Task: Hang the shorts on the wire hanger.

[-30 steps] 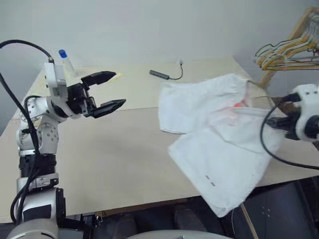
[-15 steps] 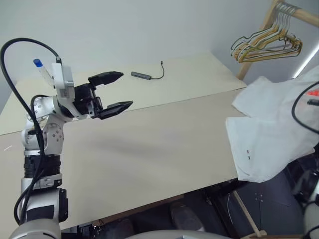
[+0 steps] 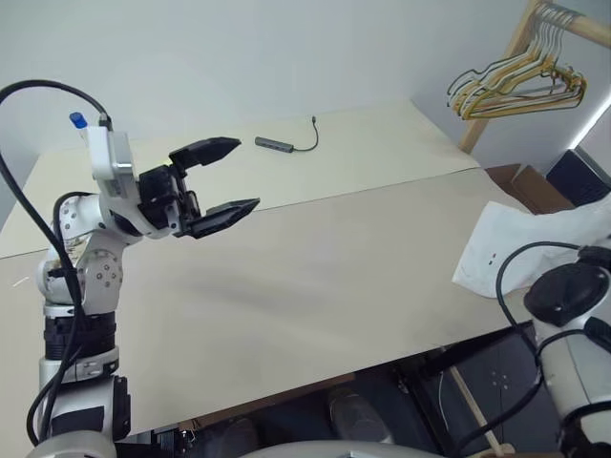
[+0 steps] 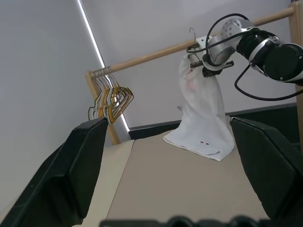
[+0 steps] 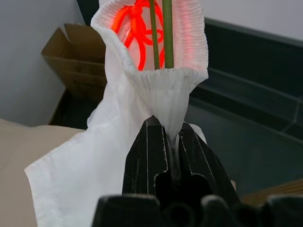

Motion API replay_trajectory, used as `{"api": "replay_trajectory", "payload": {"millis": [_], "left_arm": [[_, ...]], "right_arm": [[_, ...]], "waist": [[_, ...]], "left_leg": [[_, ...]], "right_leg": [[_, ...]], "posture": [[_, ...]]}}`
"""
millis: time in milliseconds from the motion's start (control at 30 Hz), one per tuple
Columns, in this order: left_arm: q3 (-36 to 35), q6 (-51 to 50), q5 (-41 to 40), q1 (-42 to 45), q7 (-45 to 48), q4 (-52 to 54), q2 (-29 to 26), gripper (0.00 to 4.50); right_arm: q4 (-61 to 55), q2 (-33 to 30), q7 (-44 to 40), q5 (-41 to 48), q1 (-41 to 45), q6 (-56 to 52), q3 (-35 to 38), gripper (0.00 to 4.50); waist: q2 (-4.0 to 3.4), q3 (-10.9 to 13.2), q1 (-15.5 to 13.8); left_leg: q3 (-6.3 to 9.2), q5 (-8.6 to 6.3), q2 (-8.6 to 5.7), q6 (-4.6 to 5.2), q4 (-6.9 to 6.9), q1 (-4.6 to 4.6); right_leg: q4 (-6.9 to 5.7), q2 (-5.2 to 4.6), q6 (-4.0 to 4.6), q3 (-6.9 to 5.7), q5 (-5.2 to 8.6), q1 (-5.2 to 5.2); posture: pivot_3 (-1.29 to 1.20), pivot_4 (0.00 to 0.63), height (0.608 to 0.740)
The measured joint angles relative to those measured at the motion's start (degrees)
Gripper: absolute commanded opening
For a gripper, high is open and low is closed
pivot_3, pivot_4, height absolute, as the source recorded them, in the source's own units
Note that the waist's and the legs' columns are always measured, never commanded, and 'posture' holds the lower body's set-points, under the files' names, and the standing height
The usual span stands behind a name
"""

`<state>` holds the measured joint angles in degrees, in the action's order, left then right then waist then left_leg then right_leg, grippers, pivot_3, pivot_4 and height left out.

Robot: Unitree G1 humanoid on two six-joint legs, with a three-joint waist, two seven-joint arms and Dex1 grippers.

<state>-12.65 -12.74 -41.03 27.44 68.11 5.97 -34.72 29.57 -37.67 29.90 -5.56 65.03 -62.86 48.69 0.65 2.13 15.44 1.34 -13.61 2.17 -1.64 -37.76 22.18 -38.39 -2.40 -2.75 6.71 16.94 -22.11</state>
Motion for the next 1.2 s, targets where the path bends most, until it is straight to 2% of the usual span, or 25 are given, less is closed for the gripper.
{"api": "replay_trajectory", "payload": {"millis": [233,400,433,533,800,933,1200], "left_arm": [[-1.0,0.0,-1.2,-1.1,-0.9,1.1,0.0,4.49],[-1.1,0.0,-1.9,-1.1,-1.0,1.1,0.2,4.49],[-1.1,0.0,-2.0,-1.1,-1.0,1.1,0.3,4.50],[-1.4,0.0,-3.4,-1.1,-0.5,1.5,0.3,4.50],[-1.9,0.0,-4.2,-1.4,0.3,2.1,0.3,4.50],[-1.9,0.0,-4.2,-1.4,0.3,2.1,0.3,4.50],[-1.9,0.2,-3.8,-1.5,0.2,2.1,0.4,4.50]], "right_arm": [[10.3,-5.7,2.4,4.6,2.0,3.0,2.1,0.00],[12.4,-6.4,4.3,6.8,2.2,3.5,2.3,0.00],[12.6,-6.5,4.4,6.9,2.2,3.5,2.1,0.64],[13.5,-6.5,4.5,7.0,1.7,3.5,0.7,1.58],[13.7,-6.6,5.5,6.8,0.3,5.4,-3.3,4.45],[12.1,-6.5,6.5,5.9,-1.3,6.3,-6.1,4.48],[-0.7,-4.5,10.8,-3.4,-7.3,12.4,-20.8,4.48]], "waist": [[-0.18,0.0,-0.6],[-0.18,0.0,-0.6],[-0.18,0.0,-0.6],[-0.18,0.0,-0.7],[-0.18,0.0,-1.1],[-0.20,0.0,-1.5],[-0.26,0.0,-2.0]], "left_leg": [[-0.08,0.00,-0.04,0.01,0.04,-0.15],[-0.09,0.00,-0.03,0.01,0.04,-0.13],[-0.08,0.00,-0.03,0.01,0.05,-0.13],[-0.08,-0.01,-0.04,0.02,0.04,-0.13],[-0.08,-0.01,-0.05,0.02,0.05,-0.14],[-0.09,-0.01,-0.05,0.02,0.05,-0.14],[-0.08,-0.01,-0.05,0.02,0.04,-0.15]], "right_leg": [[0.03,-0.02,-0.04,0.07,0.03,0.11],[0.16,-0.02,-0.04,0.08,0.03,0.15],[0.19,-0.02,-0.05,0.08,0.02,0.18],[0.27,-0.02,-0.07,0.08,0.01,0.21],[0.28,-0.03,-0.07,0.08,0.01,0.23],[0.28,-0.03,-0.08,0.10,0.01,0.23],[0.27,-0.03,-0.09,0.11,0.01,0.22]], "posture": [[-0.14,0.000,0.740],[-0.14,0.000,0.740],[-0.14,0.000,0.740],[-0.14,0.000,0.740],[-0.14,0.000,0.740],[-0.14,0.000,0.740],[-0.14,0.000,0.740]]}}
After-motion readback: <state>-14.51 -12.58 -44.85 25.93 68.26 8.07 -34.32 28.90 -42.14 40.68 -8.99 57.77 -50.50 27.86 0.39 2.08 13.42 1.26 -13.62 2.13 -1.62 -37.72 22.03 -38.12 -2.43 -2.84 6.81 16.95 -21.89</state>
